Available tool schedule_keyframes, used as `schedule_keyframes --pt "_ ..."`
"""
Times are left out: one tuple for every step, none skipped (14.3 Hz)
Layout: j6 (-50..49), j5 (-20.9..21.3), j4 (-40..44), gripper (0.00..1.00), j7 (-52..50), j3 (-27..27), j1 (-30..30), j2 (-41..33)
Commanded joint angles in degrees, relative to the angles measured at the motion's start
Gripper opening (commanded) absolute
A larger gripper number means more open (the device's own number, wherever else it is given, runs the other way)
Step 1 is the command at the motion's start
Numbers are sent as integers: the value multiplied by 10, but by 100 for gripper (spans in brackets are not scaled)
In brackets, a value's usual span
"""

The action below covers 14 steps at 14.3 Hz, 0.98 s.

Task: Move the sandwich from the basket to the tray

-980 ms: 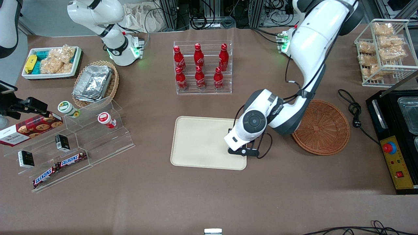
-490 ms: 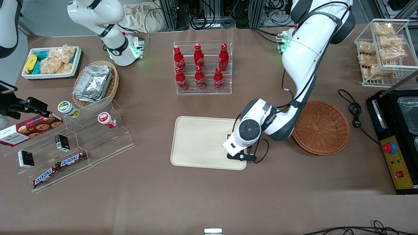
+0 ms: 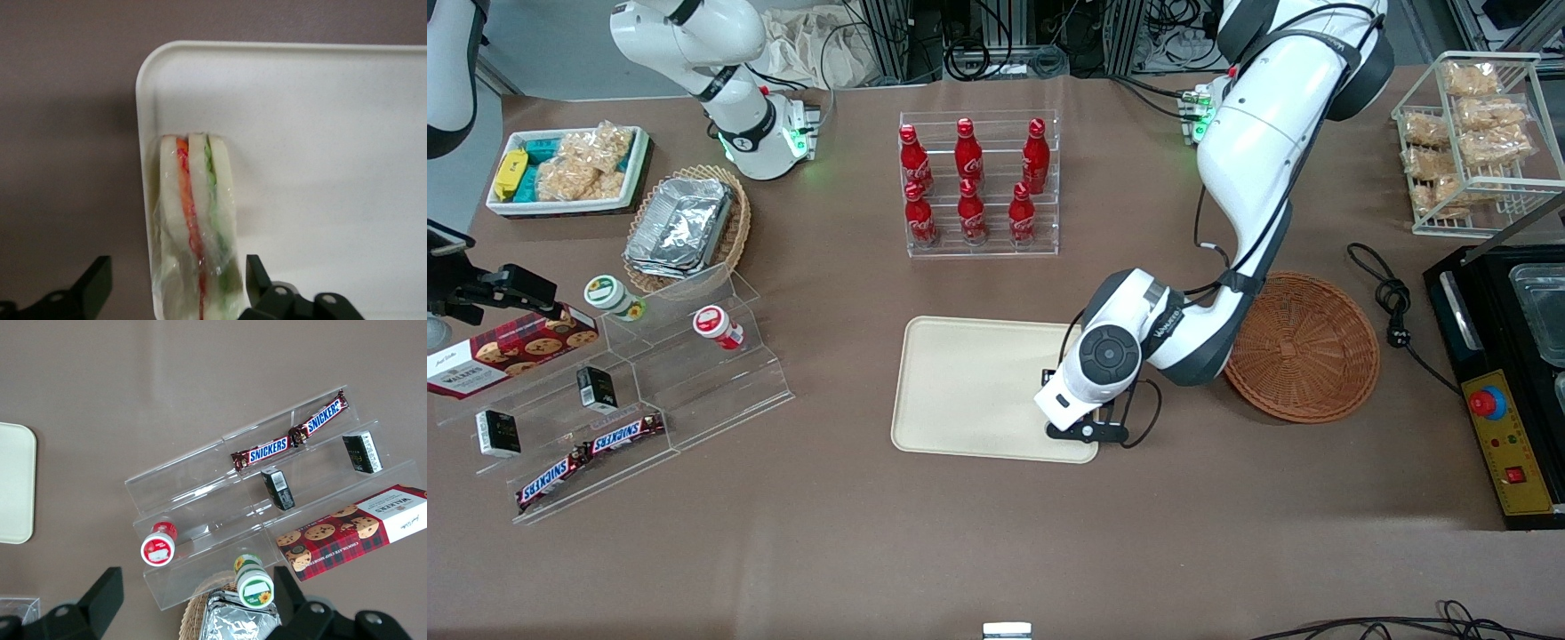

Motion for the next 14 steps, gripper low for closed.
schedule_keyframes --pt "-76 9 45 99 -10 5 -1 -16" --pt "-96 9 50 99 -7 5 3 -29" --pt "-114 8 52 99 -6 5 12 -46" --pt "-131 3 52 99 -5 4 27 -67" --pt "-137 1 46 99 -3 3 45 -90" --pt "-142 1 35 99 -1 3 63 -112" --pt "-152 2 19 99 4 3 78 -136" --pt "-159 0 12 99 26 3 92 -155" --pt "-181 0 10 99 55 3 106 -172" --pt "-211 0 10 99 86 3 123 -186" --pt "-228 -1 11 99 119 3 140 -202" --pt "-242 -1 10 99 151 3 160 -217" --pt "-252 -1 10 99 179 3 176 -228" --pt "-255 -1 10 99 203 3 196 -240"
